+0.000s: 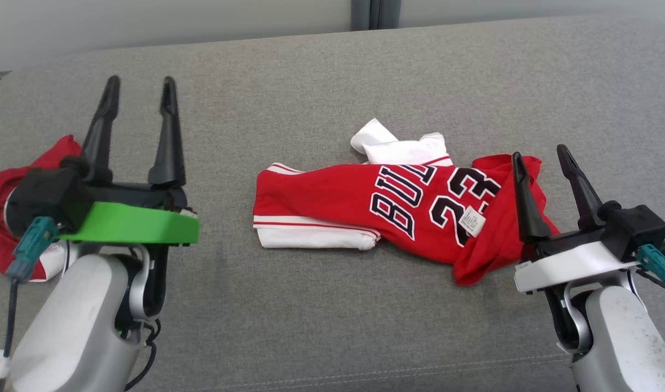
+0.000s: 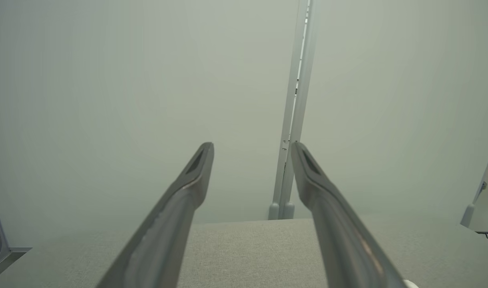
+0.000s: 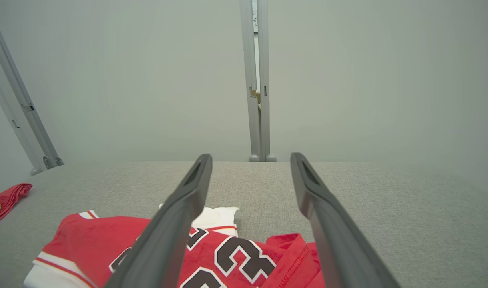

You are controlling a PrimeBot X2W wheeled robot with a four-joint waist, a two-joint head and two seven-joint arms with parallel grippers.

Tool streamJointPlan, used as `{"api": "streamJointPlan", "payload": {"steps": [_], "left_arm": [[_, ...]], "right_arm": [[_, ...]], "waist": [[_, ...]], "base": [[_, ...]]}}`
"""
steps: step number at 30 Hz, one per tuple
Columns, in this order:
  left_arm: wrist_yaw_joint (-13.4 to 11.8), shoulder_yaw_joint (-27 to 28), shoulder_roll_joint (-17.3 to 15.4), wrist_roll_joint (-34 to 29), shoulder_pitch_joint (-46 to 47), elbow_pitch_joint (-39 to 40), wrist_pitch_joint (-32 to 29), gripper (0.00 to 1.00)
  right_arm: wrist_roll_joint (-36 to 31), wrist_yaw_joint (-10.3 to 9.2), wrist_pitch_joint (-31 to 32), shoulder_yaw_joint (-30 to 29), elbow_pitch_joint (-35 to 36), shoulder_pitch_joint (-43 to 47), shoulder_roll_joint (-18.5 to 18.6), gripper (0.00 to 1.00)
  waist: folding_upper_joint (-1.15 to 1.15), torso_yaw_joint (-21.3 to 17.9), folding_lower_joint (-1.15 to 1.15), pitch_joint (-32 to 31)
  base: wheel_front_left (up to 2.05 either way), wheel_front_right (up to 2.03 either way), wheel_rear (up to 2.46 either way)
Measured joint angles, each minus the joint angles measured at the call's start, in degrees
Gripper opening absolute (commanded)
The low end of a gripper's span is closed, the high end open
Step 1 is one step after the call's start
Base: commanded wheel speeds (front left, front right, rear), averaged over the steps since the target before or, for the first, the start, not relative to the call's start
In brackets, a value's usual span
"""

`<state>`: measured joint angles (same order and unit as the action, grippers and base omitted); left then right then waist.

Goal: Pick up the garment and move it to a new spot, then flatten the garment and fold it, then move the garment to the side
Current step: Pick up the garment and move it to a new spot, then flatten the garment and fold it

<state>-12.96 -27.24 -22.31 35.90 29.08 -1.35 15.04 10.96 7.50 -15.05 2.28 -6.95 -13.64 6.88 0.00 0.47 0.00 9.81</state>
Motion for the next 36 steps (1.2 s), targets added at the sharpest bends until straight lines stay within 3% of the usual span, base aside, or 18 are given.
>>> {"api": "streamJointPlan", "payload": {"steps": [3, 10, 21, 36], "left_arm": [[0.9, 6.81, 1.03, -1.4, -6.11, 1.83, 0.01, 1.0], [4.41, 14.61, 3.53, -6.08, -16.2, 0.81, 0.09, 1.0], [8.38, 16.82, 5.3, -13.1, -25.3, -1.47, 0.1, 1.0], [9.93, 16.49, 6.75, -14.36, -26.79, -3.49, 0.1, 1.0]], "right_arm": [[0.0, 0.0, 0.0, 0.62, -0.73, 0.54, 0.19, 1.0], [-0.3, 0.0, 0.0, 1.43, -1.41, 2.87, 0.22, 1.0], [-2.27, 0.0, 0.0, 0.93, -1.38, 7.27, -0.38, 1.0], [-3.12, 0.0, 1.31, 0.83, 0.58, 9.34, -0.71, 1.0]], "waist": [[0.0, 0.77, 0.0, -1.32], [0.0, 1.4, 0.0, -3.65], [0.0, 1.31, 0.0, -7.15], [0.0, 1.43, 0.0, -6.92]], "base": [[0.0, 0.0, 0.0], [0.0, 0.0, 0.0], [0.0, 0.0, 0.0], [0.0, 0.0, 0.0]]}}
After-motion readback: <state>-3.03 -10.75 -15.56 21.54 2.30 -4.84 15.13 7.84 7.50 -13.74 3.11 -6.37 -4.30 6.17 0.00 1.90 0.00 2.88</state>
